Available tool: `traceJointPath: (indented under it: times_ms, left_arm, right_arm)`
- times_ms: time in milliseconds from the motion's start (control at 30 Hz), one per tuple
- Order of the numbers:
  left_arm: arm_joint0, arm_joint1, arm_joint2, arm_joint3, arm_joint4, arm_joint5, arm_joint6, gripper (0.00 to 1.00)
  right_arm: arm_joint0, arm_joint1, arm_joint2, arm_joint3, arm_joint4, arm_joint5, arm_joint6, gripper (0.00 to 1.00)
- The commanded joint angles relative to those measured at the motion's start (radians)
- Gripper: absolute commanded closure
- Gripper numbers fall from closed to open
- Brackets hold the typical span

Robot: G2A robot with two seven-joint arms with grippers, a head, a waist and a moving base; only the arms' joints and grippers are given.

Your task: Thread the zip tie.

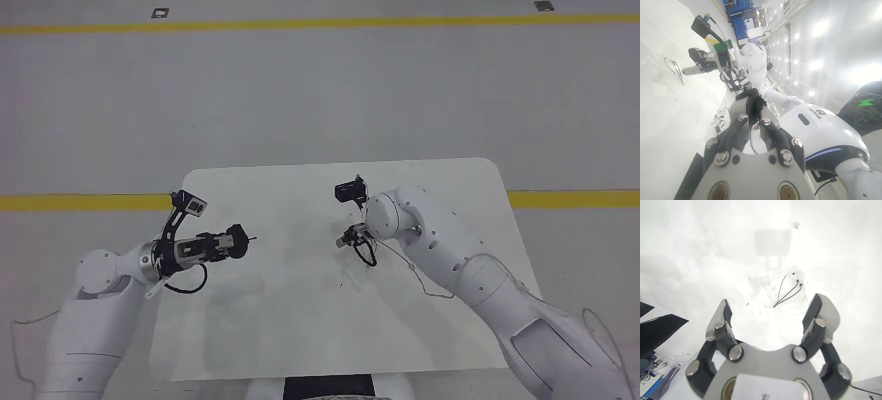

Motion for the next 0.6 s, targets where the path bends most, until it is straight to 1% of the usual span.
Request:
traceJointPath:
  times_ms: [0, 33, 100, 133, 267, 400, 533, 567]
  left_arm:
    - [0.000, 0.000, 0.000, 0.000, 0.000, 0.000, 0.000, 1.00]
    - [0.000, 0.000, 0.000, 0.000, 0.000, 0.000, 0.000, 1.00]
    - [0.000, 0.000, 0.000, 0.000, 0.000, 0.000, 0.000, 1.00]
    - [0.000, 0.000, 0.000, 0.000, 0.000, 0.000, 0.000, 1.00]
    - [0.000, 0.000, 0.000, 0.000, 0.000, 0.000, 0.000, 1.00]
    - [0.000, 0.000, 0.000, 0.000, 0.000, 0.000, 0.000, 1.00]
    - [0.000, 0.000, 0.000, 0.000, 0.000, 0.000, 0.000, 1.00]
    - [0.000, 0.000, 0.000, 0.000, 0.000, 0.000, 0.000, 1.00]
  right_arm:
    - [-0.006, 0.002, 0.008, -0.008, -0.023, 0.000, 0.008, 0.40]
    - [-0.011, 0.002, 0.015, -0.014, -0.034, 0.000, 0.013, 0.53]
    - [-0.018, 0.003, 0.023, -0.023, -0.051, 0.000, 0.021, 0.60]
    - [-0.024, 0.004, 0.027, -0.028, -0.063, 0.000, 0.027, 0.62]
    - [-0.045, 0.002, 0.034, -0.034, -0.087, 0.000, 0.033, 0.62]
    - [-0.061, -0.005, 0.042, -0.022, -0.099, 0.000, 0.031, 0.66]
    - [-0.071, -0.013, 0.045, -0.009, -0.113, 0.000, 0.027, 0.68]
    - [-0.074, -0.015, 0.045, -0.007, -0.115, 0.000, 0.024, 0.71]
